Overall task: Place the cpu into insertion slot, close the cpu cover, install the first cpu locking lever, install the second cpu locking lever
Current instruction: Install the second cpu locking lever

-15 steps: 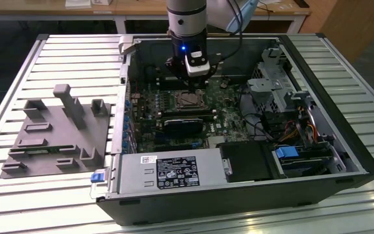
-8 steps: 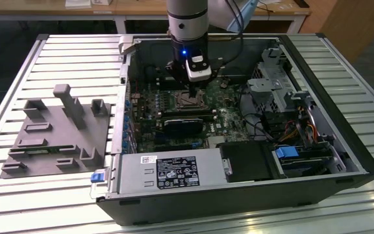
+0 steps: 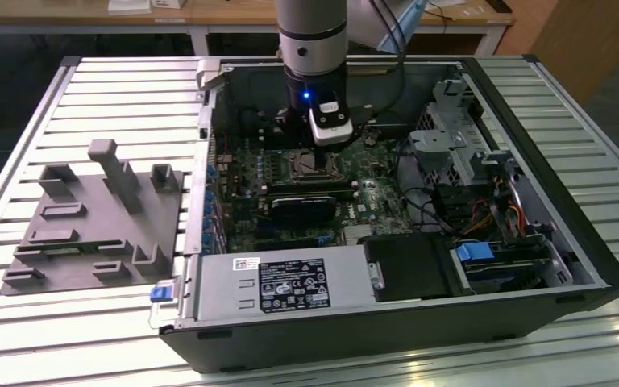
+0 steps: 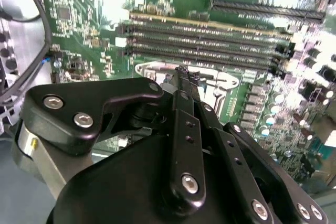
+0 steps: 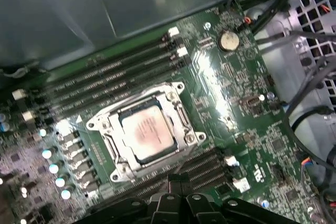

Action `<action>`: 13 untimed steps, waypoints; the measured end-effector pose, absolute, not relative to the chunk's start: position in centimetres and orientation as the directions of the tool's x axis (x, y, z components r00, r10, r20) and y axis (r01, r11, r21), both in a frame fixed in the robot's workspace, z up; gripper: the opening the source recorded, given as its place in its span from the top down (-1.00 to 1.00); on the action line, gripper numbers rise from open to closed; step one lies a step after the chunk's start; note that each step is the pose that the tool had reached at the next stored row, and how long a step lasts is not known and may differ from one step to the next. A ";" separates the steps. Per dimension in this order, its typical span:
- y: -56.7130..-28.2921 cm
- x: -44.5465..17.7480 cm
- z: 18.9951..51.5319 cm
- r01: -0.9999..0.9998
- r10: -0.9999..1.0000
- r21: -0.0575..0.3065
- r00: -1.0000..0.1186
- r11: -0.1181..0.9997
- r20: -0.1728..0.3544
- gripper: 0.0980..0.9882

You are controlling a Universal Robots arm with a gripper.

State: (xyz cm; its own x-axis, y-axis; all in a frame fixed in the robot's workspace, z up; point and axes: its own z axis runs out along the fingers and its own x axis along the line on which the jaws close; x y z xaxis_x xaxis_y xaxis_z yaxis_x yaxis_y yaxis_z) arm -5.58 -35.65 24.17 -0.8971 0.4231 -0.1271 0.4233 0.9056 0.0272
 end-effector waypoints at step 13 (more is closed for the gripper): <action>-36.7 -5.6 23.9 0.423 0.422 -0.002 -0.904 0.906 -0.065 0.99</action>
